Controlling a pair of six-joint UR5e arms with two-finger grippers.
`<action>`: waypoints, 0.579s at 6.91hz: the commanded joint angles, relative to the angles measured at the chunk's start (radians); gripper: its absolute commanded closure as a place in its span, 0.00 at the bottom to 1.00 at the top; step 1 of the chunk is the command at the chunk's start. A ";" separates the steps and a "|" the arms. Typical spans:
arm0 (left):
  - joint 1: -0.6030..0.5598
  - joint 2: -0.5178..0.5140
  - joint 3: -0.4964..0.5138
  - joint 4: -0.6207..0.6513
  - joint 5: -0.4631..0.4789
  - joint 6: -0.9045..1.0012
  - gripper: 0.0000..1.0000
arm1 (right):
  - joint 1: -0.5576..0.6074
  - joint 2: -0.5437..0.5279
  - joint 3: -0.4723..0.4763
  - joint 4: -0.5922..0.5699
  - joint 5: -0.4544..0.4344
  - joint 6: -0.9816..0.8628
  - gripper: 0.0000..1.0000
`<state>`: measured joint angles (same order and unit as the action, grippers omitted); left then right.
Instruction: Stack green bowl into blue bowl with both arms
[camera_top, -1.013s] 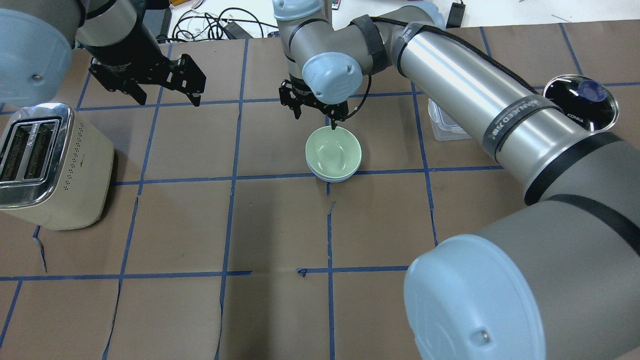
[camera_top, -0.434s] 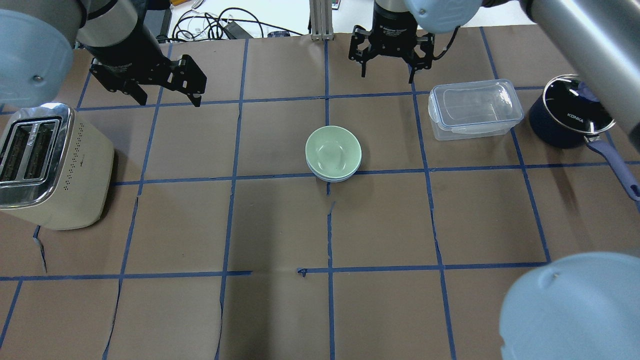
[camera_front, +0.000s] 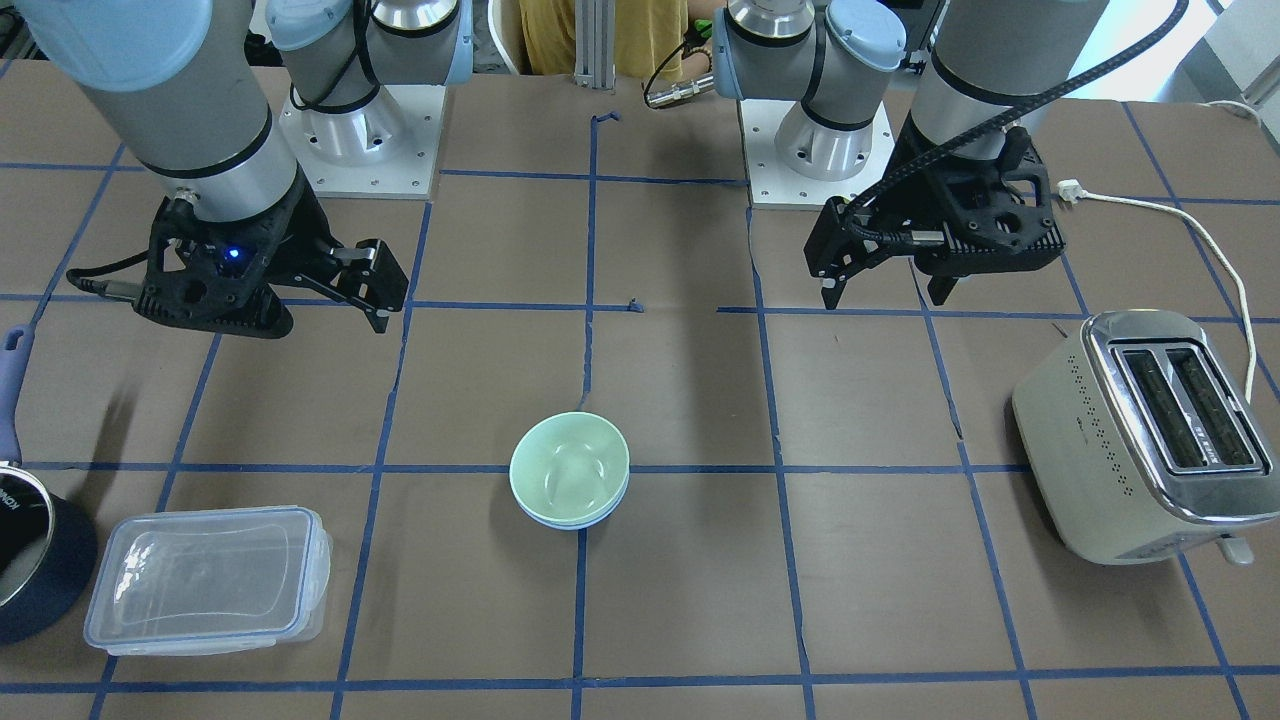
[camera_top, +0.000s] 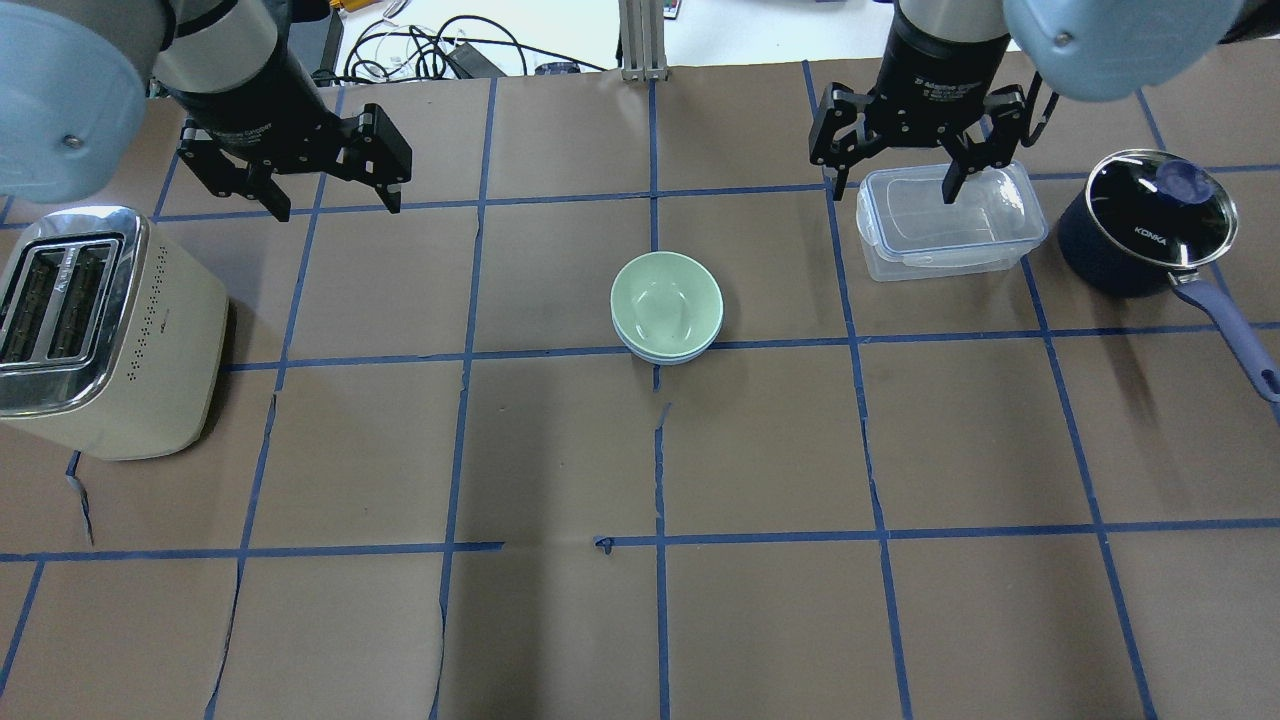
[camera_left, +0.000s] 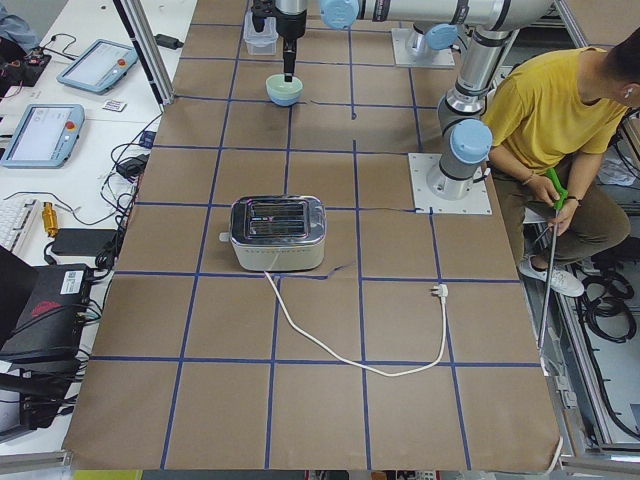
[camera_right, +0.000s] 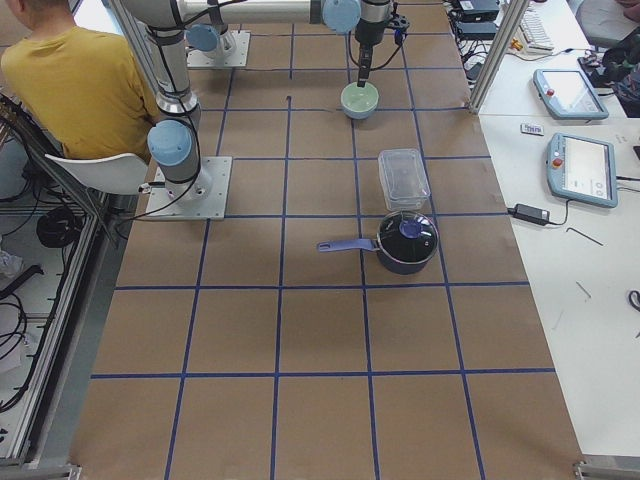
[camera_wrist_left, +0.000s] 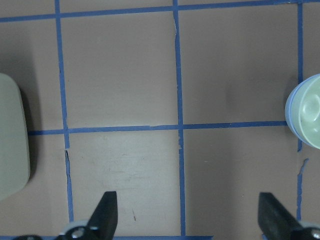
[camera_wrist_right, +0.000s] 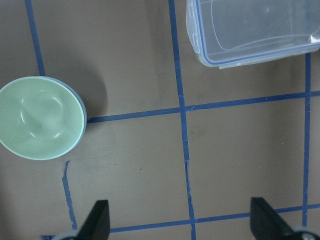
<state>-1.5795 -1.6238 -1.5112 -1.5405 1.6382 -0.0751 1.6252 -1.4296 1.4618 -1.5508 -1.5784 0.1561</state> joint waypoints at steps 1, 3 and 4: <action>-0.001 0.001 0.000 -0.006 -0.005 -0.026 0.00 | -0.010 -0.070 0.055 -0.014 -0.006 -0.055 0.00; -0.002 0.001 0.000 -0.006 -0.005 -0.026 0.00 | -0.010 -0.078 0.055 -0.005 -0.011 -0.050 0.00; -0.002 0.001 0.000 -0.004 -0.005 -0.026 0.00 | -0.010 -0.080 0.055 -0.009 -0.009 -0.050 0.00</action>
<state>-1.5810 -1.6231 -1.5109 -1.5459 1.6338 -0.1010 1.6158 -1.5062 1.5164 -1.5580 -1.5877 0.1061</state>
